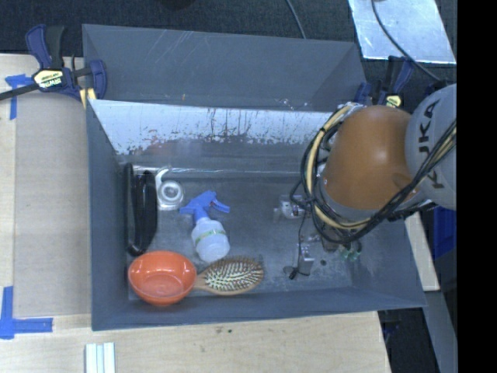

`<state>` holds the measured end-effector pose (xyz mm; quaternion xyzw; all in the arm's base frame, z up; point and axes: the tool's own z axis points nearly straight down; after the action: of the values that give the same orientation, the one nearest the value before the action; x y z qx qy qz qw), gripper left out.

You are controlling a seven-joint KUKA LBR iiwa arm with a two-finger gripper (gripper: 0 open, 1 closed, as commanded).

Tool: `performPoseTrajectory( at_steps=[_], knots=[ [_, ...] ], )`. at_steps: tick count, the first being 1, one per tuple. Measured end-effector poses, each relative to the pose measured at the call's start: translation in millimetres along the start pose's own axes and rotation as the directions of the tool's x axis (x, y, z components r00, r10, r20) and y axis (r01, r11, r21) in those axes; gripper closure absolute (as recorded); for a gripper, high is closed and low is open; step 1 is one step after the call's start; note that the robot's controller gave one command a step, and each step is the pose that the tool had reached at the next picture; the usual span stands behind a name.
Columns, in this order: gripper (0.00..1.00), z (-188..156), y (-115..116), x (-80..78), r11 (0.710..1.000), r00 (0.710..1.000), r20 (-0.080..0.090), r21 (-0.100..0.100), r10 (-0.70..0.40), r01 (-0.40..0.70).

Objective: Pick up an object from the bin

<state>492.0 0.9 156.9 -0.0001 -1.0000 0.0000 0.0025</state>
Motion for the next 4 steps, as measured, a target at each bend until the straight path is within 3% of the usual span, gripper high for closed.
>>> performPoseTrajectory(
  at_steps=[1, 2, 3, 4],
  knots=[
    [0.0, -3.3, 0.0, -1.9, 1.0, 1.0, 0.008, 0.0, 0.0, 0.0],
    [0.0, 86.4, 74.1, -5.7, 0.967, 0.967, 0.001, 0.001, -0.256, 0.256],
    [0.0, 29.6, 79.8, 4.1, 0.99, 0.99, 0.01, 0.001, -0.141, 0.141],
    [0.0, 57.4, 110.2, 8.8, 0.918, 0.918, -0.001, 0.001, -0.397, 0.397]
  ],
)
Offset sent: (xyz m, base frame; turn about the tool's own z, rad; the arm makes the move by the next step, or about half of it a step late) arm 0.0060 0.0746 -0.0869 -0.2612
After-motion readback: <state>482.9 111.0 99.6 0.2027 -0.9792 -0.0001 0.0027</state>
